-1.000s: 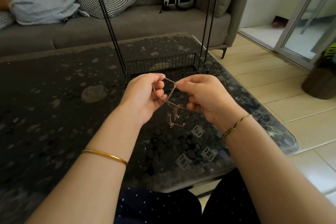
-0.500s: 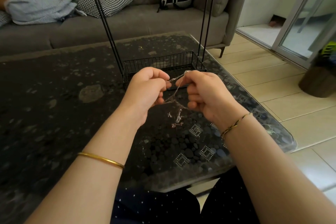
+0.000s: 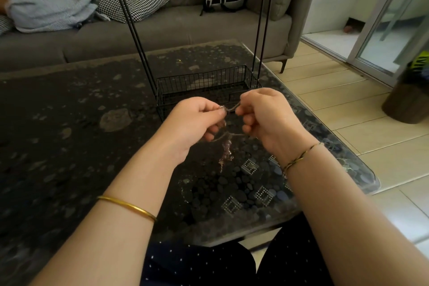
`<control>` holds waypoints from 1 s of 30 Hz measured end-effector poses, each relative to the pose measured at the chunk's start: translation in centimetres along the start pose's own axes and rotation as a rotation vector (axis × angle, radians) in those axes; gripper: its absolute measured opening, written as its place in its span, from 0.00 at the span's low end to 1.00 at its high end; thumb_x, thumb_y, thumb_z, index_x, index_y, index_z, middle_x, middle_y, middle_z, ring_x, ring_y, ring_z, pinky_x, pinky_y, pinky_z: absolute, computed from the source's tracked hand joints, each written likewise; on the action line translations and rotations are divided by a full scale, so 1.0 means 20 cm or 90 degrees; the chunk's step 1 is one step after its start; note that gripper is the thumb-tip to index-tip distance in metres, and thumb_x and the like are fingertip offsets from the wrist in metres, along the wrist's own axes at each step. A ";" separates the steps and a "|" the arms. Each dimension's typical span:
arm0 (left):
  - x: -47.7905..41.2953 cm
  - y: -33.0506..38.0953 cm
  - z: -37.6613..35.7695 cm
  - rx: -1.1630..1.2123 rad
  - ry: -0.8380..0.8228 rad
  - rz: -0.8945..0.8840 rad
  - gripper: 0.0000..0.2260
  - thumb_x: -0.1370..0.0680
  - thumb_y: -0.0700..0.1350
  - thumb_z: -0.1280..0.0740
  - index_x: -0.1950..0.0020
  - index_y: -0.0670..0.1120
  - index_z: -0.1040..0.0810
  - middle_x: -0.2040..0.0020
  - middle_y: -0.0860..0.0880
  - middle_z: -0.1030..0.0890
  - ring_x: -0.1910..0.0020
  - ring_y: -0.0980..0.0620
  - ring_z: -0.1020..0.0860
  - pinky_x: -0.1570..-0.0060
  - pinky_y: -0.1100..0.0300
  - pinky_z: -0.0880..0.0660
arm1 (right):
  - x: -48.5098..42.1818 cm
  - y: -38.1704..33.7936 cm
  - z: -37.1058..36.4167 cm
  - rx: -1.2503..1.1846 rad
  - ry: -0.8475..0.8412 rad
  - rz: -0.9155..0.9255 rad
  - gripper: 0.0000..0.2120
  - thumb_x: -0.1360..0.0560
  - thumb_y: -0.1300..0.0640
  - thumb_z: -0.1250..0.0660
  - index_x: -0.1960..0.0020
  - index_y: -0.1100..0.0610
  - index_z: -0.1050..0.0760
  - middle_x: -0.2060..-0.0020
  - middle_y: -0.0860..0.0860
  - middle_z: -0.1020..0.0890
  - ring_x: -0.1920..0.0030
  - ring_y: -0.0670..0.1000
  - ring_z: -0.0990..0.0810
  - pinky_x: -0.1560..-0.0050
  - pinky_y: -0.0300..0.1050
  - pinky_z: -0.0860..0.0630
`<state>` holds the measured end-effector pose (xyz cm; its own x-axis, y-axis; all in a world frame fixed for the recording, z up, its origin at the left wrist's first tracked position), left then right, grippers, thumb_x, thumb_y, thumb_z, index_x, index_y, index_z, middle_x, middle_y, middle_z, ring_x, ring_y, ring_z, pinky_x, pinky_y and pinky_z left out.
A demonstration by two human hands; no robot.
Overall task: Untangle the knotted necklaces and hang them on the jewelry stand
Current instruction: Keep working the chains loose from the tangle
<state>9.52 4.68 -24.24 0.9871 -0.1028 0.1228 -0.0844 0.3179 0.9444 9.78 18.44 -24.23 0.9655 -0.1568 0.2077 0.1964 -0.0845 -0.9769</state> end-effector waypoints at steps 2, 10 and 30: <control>0.01 0.00 0.01 0.064 0.007 0.028 0.04 0.21 0.41 0.34 0.55 0.45 0.21 0.64 0.51 0.21 0.67 0.57 0.24 0.68 0.65 0.26 | 0.00 -0.01 0.00 0.033 -0.008 0.027 0.08 0.24 0.67 0.42 0.59 0.57 0.31 0.65 0.53 0.24 0.71 0.47 0.29 0.69 0.42 0.27; 0.02 0.00 0.03 0.222 0.053 0.069 0.04 0.20 0.40 0.37 0.52 0.43 0.23 0.65 0.50 0.21 0.72 0.59 0.23 0.74 0.68 0.28 | 0.03 -0.01 -0.08 0.241 -0.102 0.079 0.11 0.27 0.66 0.39 0.63 0.54 0.23 0.64 0.49 0.22 0.60 0.47 0.25 0.60 0.40 0.27; 0.03 -0.03 0.21 0.212 0.257 0.076 0.05 0.18 0.41 0.39 0.51 0.46 0.25 0.58 0.47 0.18 0.73 0.58 0.25 0.79 0.69 0.34 | 0.03 -0.05 -0.05 0.279 -0.080 0.130 0.05 0.26 0.63 0.34 0.60 0.56 0.23 0.58 0.52 0.18 0.56 0.50 0.21 0.57 0.42 0.24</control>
<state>9.64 0.48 -23.52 0.9362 0.3075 0.1704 -0.1734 -0.0177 0.9847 9.93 17.53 -23.01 0.9996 -0.0043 0.0280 0.0277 0.3614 -0.9320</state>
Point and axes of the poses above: each hand's wrist, its own x-axis away from the middle knuckle, its own z-axis out of the back of the hand, y = z × x, the point moved 8 cm from there along -x, towards the middle knuckle
